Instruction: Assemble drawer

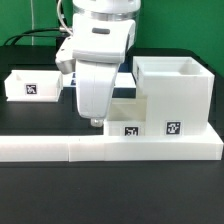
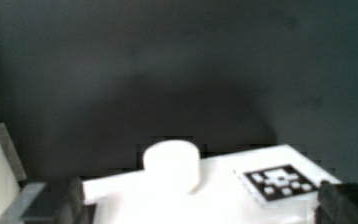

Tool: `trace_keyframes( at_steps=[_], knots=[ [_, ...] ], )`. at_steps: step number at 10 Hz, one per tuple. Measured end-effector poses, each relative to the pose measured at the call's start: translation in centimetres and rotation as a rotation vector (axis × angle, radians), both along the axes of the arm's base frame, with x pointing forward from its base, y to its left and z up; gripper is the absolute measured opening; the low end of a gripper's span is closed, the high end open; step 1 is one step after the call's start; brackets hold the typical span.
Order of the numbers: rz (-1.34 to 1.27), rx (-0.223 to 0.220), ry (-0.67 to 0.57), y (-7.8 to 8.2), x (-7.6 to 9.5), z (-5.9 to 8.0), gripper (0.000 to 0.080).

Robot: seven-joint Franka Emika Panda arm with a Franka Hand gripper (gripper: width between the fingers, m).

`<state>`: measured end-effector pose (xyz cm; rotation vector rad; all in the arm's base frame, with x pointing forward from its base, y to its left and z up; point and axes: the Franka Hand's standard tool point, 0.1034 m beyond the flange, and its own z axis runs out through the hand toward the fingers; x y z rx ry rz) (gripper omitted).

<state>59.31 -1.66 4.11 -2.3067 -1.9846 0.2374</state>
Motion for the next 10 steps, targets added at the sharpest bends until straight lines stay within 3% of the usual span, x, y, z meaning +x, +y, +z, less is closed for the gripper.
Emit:
trace_keyframes(
  at_steps=[2, 3, 7, 8, 10],
  knots=[
    [0.1, 0.021, 0.026, -0.7, 0.3, -0.2, 0.0649],
    [0.129, 0.029, 0.02, -0.2, 1.4, 0.2, 0.0649],
    [0.147, 0.051, 0.014, 4.5, 1.7, 0.3, 0.0649],
    [0.14, 0.05, 0.012, 4.5, 1.7, 0.4, 0.0649],
    [0.147, 0.045, 0.014, 2.3, 1.8, 0.4, 0.0649]
  ],
)
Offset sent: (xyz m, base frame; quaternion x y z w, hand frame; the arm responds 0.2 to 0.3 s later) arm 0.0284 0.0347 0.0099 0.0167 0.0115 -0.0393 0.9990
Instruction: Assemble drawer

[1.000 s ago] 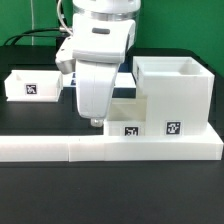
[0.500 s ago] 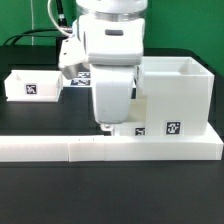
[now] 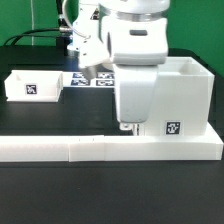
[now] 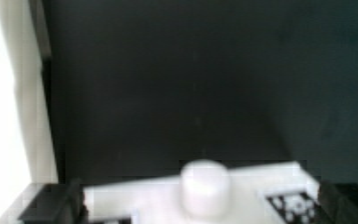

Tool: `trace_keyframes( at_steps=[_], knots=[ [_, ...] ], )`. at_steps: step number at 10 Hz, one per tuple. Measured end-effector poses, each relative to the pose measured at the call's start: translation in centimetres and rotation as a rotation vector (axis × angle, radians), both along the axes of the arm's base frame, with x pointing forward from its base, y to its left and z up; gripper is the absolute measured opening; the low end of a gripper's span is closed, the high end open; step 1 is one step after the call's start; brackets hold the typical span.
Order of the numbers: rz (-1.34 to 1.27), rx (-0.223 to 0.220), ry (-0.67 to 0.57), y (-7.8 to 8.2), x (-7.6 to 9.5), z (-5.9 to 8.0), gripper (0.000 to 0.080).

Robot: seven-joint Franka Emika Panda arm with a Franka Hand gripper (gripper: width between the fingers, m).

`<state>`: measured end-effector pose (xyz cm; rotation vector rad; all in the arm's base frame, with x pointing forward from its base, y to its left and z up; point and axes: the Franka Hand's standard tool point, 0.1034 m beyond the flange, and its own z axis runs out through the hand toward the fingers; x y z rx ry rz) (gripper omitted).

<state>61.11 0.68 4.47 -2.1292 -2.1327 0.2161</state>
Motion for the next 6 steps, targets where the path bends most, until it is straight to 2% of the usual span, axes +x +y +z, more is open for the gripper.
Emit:
trace_keyframes(
  at_steps=[2, 4, 6],
  knots=[
    [-0.023, -0.008, -0.011, -0.8, -0.4, 0.1, 0.0649],
    [-0.05, -0.01, -0.047, -1.2, -2.5, 0.1, 0.0649],
    [-0.072, 0.007, -0.137, -2.9, -3.2, 0.8, 0.0649]
  ],
)
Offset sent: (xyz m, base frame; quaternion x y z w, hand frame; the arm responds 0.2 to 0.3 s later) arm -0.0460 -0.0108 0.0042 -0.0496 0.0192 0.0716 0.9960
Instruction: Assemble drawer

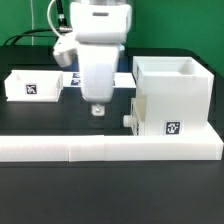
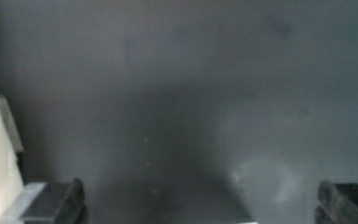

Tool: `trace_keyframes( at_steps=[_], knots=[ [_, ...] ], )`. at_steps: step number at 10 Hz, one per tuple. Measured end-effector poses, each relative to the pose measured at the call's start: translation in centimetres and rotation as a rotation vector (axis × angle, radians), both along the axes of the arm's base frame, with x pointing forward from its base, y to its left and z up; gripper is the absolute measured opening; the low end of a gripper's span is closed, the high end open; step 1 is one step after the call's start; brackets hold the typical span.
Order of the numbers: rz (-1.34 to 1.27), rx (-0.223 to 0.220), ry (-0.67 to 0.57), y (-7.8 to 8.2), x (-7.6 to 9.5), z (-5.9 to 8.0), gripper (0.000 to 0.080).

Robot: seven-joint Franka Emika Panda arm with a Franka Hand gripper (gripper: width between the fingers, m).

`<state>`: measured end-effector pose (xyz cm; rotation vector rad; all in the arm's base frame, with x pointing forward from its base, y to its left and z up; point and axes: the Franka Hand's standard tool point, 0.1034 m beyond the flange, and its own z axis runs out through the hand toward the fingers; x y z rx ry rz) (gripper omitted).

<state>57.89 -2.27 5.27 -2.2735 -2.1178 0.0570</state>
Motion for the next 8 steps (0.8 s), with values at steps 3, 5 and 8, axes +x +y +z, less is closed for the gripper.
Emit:
trace_keyframes(
  at_steps=[3, 5, 8],
  knots=[
    [-0.043, 0.019, -0.085, -1.1, -1.9, -0.3, 0.0649],
    [-0.043, 0.021, -0.098, -1.0, -1.9, -0.4, 0.0649],
    [-0.053, 0.018, -0.054, -0.7, -2.3, -0.8, 0.0649]
  ],
)
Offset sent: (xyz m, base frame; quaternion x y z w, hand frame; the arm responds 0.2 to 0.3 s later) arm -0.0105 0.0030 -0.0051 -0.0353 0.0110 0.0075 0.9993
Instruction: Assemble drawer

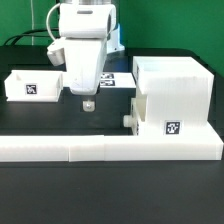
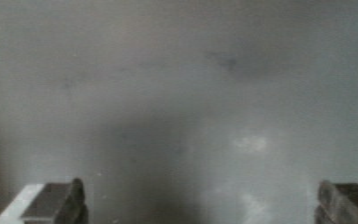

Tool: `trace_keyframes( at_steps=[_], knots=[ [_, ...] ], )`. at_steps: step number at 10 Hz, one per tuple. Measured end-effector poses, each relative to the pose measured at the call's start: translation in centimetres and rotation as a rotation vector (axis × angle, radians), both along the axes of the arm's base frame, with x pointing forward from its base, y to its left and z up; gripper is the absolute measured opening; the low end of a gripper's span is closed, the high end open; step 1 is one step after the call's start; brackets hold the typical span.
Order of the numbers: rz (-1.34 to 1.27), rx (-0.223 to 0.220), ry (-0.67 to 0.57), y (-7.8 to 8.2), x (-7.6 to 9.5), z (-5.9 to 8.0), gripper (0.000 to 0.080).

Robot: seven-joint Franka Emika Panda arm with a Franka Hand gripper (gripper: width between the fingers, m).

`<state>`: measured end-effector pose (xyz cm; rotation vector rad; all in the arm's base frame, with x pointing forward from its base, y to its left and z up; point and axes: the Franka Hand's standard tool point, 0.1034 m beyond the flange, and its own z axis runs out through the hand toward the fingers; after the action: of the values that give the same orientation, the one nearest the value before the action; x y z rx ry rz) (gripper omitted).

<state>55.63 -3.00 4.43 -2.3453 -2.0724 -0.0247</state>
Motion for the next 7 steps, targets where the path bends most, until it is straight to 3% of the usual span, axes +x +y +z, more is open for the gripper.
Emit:
trace_keyframes(
  at_steps=[5, 7],
  knots=[
    [-0.106, 0.003, -0.006, -0.2, -0.1, 0.0, 0.0649],
    [-0.36, 0.013, -0.063, -1.8, -2.6, 0.5, 0.0649]
  ],
)
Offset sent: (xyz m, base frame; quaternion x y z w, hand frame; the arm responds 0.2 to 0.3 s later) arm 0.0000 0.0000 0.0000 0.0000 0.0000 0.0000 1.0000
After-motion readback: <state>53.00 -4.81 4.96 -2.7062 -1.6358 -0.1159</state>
